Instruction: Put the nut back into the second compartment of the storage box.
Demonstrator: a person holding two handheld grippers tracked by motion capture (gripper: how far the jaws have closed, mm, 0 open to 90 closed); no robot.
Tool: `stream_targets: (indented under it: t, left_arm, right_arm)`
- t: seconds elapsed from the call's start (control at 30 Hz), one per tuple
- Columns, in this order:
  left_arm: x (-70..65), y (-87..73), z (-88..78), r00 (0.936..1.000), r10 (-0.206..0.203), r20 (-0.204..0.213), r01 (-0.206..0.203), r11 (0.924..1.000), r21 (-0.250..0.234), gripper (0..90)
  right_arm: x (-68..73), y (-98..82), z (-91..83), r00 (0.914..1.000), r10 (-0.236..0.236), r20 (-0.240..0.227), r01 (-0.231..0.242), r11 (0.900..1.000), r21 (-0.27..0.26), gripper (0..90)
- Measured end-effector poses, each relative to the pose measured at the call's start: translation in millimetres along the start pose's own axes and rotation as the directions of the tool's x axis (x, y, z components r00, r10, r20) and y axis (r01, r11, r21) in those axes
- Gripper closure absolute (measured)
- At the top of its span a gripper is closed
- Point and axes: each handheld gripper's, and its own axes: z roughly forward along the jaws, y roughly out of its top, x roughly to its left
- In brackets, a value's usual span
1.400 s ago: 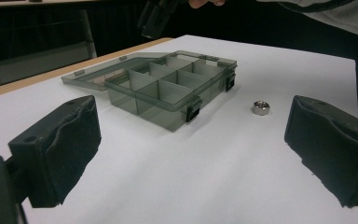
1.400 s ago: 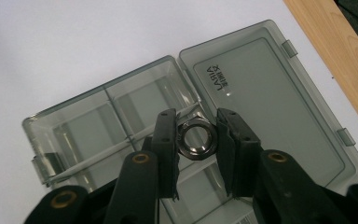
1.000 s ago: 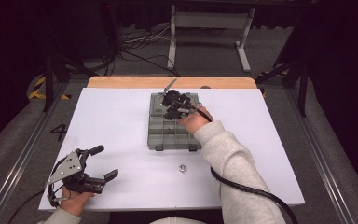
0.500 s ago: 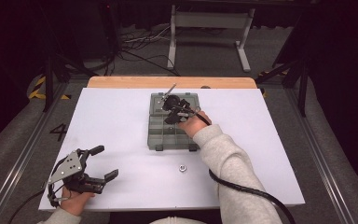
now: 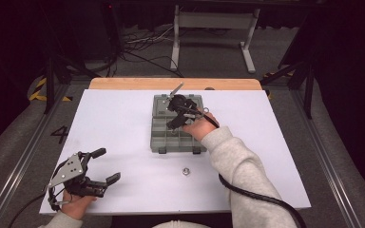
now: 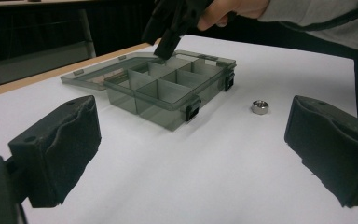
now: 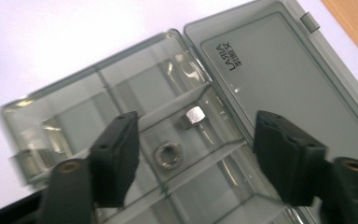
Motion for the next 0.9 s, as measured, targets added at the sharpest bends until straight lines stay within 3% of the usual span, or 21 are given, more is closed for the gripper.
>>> stream_targets:
  t: [0.03,0.17,0.53,0.7,0.9]
  left_arm:
    - [-0.3,0.1,0.2,1.0,-0.002,0.001,0.002,1.0,0.001,4.2]
    - [-0.5,0.5,1.1,1.0,0.003,0.001,-0.003,1.0,0.005,4.2]
    - [-0.7,0.7,1.0,1.0,0.003,0.004,-0.003,1.0,0.008,4.1]
    - [-0.8,0.7,1.7,1.0,0.001,0.004,-0.001,1.0,0.007,4.1]
    - [-1.5,0.5,2.4,1.0,-0.005,0.001,0.005,1.0,0.007,4.1]
  right_arm:
    - [4.7,-0.3,-13.3,0.9999,-0.012,-0.001,0.012,1.0,-0.021,25.6]
    - [16.0,-2.6,-34.8,0.999,-0.045,-0.007,0.045,0.998,-0.043,22.3]
    - [49.7,-19.5,-72.7,0.9908,-0.131,-0.036,0.128,0.99,-0.066,18.8]
    - [60.0,-30.2,-82.6,0.9871,-0.151,-0.055,0.146,0.986,-0.078,18.2]
    - [67.4,-44.0,-81.1,0.9833,-0.164,-0.079,0.159,0.985,-0.061,18.1]
